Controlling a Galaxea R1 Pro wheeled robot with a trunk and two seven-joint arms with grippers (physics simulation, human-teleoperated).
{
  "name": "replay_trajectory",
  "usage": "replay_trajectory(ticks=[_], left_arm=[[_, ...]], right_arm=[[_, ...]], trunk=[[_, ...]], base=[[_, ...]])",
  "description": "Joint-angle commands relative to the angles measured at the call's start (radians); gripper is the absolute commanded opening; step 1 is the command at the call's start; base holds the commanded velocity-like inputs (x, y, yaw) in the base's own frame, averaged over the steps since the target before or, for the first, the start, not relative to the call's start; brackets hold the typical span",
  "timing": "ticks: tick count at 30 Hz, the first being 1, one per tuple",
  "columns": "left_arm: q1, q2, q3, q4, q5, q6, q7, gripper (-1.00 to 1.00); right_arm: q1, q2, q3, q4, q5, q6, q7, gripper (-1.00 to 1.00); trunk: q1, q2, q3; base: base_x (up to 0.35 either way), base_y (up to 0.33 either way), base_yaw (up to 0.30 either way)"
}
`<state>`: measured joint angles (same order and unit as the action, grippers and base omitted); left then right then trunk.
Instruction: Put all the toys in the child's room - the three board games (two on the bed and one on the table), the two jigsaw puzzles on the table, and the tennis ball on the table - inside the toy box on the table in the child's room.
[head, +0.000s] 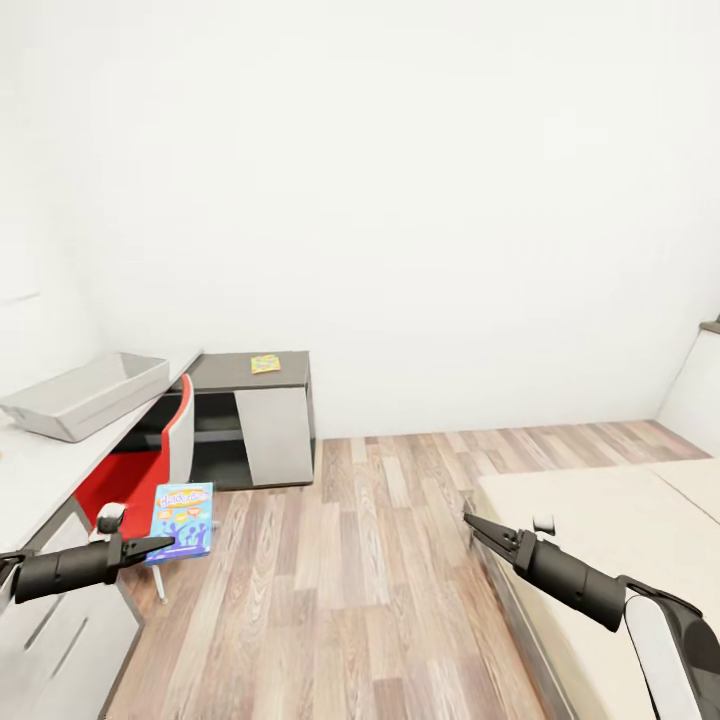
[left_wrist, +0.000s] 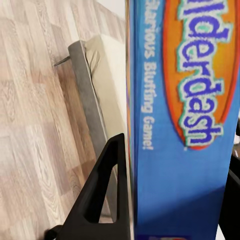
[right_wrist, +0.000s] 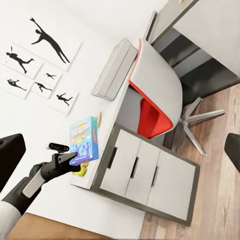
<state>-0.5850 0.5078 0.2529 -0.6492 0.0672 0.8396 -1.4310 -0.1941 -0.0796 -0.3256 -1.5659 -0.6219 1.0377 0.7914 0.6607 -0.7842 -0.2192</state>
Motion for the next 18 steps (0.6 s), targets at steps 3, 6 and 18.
replay_trajectory(ticks=[3,6,18], left_arm=[[-0.001,0.000,0.000,0.000,0.000,0.010,-0.003,-1.00],[-0.001,0.000,0.000,0.000,0.000,0.010,-0.003,-1.00],[-0.002,-0.096,-0.043,-0.012,-0.006,0.010,0.132,-1.00]], right_arm=[[-0.001,0.001,-0.001,0.000,0.005,0.004,0.006,1.00],[-0.001,0.000,-0.001,0.000,0.005,0.004,0.006,1.00],[-0.001,-0.002,-0.003,0.004,0.007,0.001,0.004,1.00]], trunk=[[-0.011,0.020,0.012],[-0.023,0.041,0.025],[-0.069,0.125,0.077]], base=[[0.000,0.000,0.214],[0.000,0.000,0.214],[0.000,0.000,0.214]])
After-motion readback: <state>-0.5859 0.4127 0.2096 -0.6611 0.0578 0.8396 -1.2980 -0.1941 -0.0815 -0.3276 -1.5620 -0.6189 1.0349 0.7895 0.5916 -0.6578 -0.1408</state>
